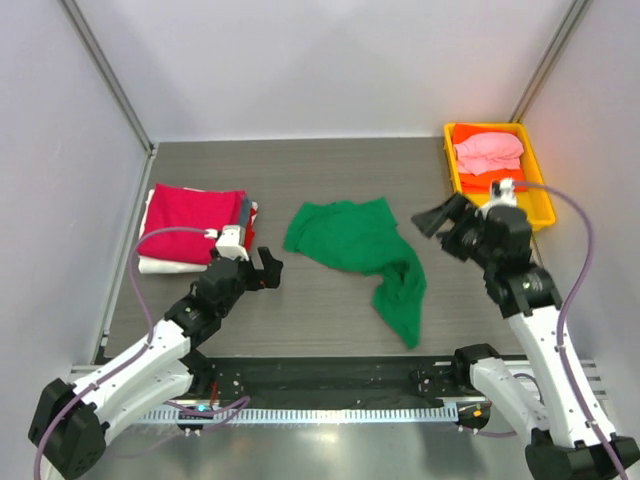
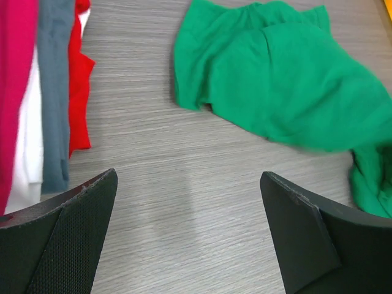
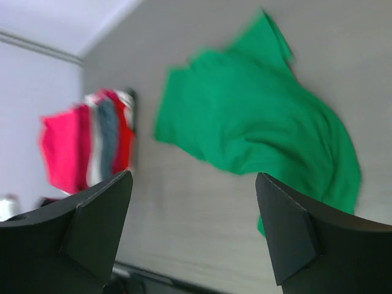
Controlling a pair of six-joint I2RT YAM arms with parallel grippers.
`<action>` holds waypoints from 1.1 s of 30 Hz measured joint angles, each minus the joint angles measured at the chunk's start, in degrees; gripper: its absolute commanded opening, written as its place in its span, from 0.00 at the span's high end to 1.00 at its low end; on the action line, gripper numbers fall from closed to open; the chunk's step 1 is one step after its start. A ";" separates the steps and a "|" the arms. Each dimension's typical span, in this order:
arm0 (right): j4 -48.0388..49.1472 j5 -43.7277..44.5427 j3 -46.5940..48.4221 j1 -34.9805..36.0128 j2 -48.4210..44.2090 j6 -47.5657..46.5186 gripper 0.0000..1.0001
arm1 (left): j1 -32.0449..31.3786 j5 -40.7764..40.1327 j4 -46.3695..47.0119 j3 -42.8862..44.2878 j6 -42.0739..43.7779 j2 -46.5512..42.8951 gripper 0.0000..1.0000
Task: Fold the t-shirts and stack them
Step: Move the tshirt to the center of the board, then flatten the tshirt out
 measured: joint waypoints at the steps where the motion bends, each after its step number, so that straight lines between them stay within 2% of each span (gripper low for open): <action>1: -0.90 -0.07 -4.50 0.00 -2.43 0.04 0.12 | 0.00 -0.59 0.00 -0.11 -0.26 -0.42 0.00; 4: -4.31 -0.20 -13.25 0.00 -6.91 -0.02 0.13 | 0.00 -1.01 -0.04 -0.33 -1.07 -0.81 0.00; 8: -6.47 1.25 -16.39 0.00 -9.18 -0.79 0.14 | 0.00 1.66 -0.07 0.15 -1.53 1.03 0.00; 13: -6.05 3.26 -17.57 -0.02 -7.15 -1.99 0.22 | 0.00 6.56 -0.42 3.61 -2.93 5.95 0.00; 14: -5.68 3.28 -18.01 0.00 -5.97 -2.01 0.28 | 0.00 7.39 -0.39 4.76 -3.08 7.26 0.01; 16: -4.52 3.08 -19.74 0.00 -3.82 -2.08 0.34 | 0.00 8.70 -0.37 7.17 -3.61 10.58 0.03; 17: -3.91 2.86 -20.81 0.00 -2.93 -1.97 0.40 | -0.02 9.18 -0.37 8.41 -3.87 12.50 0.05; 20: -3.65 2.54 -24.28 0.44 -2.23 -1.73 0.39 | -0.04 10.01 -1.11 12.90 -4.52 19.89 0.17; 24: -3.28 3.39 -25.29 5.40 -0.50 -1.77 0.40 | -0.04 9.64 -3.54 18.36 -5.97 28.81 0.18; 29: -2.21 7.43 -24.83 14.38 5.57 -1.68 0.39 | -0.02 7.30 -6.64 22.38 -7.30 33.86 0.16; 33: -1.95 12.44 -23.37 21.03 10.23 -1.36 0.39 | 1.03 5.33 -10.56 28.94 -7.56 39.26 0.17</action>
